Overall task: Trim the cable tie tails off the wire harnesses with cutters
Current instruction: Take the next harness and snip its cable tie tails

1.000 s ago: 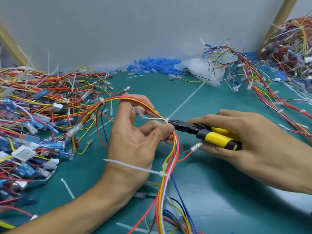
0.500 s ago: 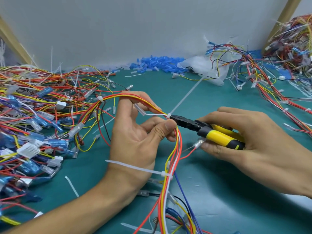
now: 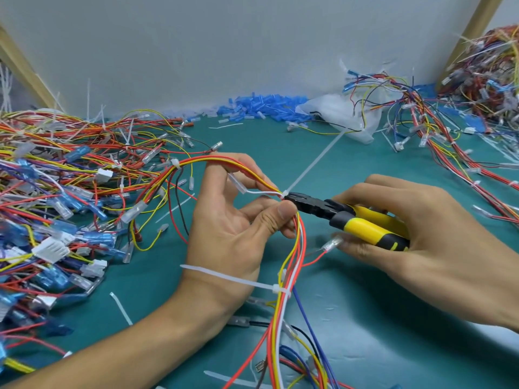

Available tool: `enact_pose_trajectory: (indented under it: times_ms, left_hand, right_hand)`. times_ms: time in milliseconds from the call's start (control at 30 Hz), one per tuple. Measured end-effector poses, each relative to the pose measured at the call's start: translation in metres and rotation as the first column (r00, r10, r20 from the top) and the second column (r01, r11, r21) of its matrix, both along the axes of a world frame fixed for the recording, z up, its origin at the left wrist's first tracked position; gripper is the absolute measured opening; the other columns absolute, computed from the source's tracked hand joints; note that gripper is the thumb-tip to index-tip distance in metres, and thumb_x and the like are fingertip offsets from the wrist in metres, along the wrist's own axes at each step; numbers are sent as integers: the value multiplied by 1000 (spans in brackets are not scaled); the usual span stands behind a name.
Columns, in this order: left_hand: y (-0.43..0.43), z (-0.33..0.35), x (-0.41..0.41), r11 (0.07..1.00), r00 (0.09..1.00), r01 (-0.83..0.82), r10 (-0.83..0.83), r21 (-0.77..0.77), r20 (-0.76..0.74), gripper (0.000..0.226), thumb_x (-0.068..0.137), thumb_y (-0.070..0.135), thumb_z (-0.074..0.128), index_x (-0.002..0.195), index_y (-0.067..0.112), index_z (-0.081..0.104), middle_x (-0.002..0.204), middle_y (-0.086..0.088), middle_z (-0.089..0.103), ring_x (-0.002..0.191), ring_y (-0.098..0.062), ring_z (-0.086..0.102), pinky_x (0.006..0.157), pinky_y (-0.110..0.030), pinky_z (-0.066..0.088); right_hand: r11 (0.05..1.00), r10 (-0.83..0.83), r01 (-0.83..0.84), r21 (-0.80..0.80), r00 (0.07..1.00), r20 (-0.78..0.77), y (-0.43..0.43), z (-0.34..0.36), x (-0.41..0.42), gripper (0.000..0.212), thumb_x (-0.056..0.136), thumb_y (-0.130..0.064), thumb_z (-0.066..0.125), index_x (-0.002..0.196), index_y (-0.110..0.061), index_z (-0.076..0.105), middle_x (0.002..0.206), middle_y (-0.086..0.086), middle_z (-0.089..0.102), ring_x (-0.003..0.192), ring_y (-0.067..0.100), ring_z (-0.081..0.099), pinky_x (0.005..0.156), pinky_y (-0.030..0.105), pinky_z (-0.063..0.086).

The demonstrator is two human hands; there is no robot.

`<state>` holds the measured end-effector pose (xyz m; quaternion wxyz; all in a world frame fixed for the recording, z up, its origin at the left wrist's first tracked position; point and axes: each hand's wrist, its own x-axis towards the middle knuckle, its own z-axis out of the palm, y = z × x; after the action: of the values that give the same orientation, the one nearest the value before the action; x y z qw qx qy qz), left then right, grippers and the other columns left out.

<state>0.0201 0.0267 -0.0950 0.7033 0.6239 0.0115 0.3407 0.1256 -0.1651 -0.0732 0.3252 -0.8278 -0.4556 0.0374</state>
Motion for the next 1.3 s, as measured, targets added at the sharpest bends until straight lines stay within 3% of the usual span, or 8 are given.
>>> enact_pose_trajectory:
  times_ms: [200, 367, 500, 667, 767, 1000, 1133, 1300]
  left_hand:
    - [0, 0, -1, 999, 999, 39, -39, -29, 10, 40, 79, -6, 70, 103, 16, 48, 102, -23, 50, 56, -25, 62, 60, -29, 55]
    - [0, 0, -1, 999, 1000, 18, -18, -29, 18, 39, 80, -8, 70, 102, 14, 47, 100, -20, 51, 57, -26, 63, 58, -30, 55]
    - [1, -1, -2, 999, 1000, 19, -19, -27, 20, 39, 80, -8, 70, 102, 13, 47, 98, -19, 50, 56, -26, 63, 57, -29, 54]
    - [1, -1, -1, 999, 1000, 25, -25, -29, 17, 38, 79, -7, 70, 101, 14, 47, 93, -11, 54, 57, -27, 62, 57, -30, 54]
    - [0, 0, -2, 999, 999, 27, -26, -26, 23, 39, 80, -8, 70, 103, 14, 47, 96, -15, 52, 58, -26, 63, 58, -29, 54]
    - [-1, 1, -3, 999, 999, 27, -26, -33, 34, 39, 79, -8, 70, 101, 15, 47, 102, -20, 49, 59, -27, 62, 58, -30, 54]
    - [2, 0, -3, 999, 999, 18, -16, -39, 35, 41, 79, -12, 68, 100, 14, 45, 98, -21, 48, 58, -28, 61, 58, -29, 53]
    - [2, 1, -3, 998, 1000, 9, -7, -60, 24, 42, 78, -12, 68, 102, 14, 45, 100, -20, 48, 58, -28, 62, 57, -30, 53]
  right_hand:
    - [1000, 22, -22, 7, 998, -59, -1, 3, 1, 29, 81, -60, 69, 105, -44, 69, 97, -9, 62, 87, 19, 63, 67, 36, 52]
    - [998, -59, 58, 20, 995, 79, -1, 2, 1, 24, 85, -55, 68, 107, -45, 68, 98, -12, 60, 91, 13, 63, 71, 20, 46]
    - [1000, 8, -5, 12, 984, -178, -1, 4, -1, 41, 77, -63, 72, 112, -42, 71, 91, -7, 65, 78, 17, 62, 66, 19, 48]
    - [998, -29, 36, 57, 992, -123, 0, 3, -3, 29, 78, -51, 78, 105, -42, 72, 95, -9, 67, 86, 17, 66, 72, 26, 51]
    - [998, 14, 2, 57, 958, -288, 0, 6, -2, 44, 75, -62, 77, 113, -41, 73, 86, -2, 66, 74, 16, 63, 73, 39, 52]
    - [998, 57, -41, 49, 916, -397, 2, 12, -1, 52, 71, -62, 79, 117, -39, 75, 83, -1, 70, 79, 19, 65, 75, 34, 48]
    - [989, -78, 100, 104, 977, -198, 1, 2, 0, 47, 75, -65, 73, 115, -41, 73, 85, -5, 66, 76, 18, 62, 75, 39, 51]
    - [964, -190, 179, 195, 981, 40, -2, 9, 6, 26, 81, -45, 78, 105, -45, 69, 97, -13, 65, 90, 10, 64, 69, 10, 43]
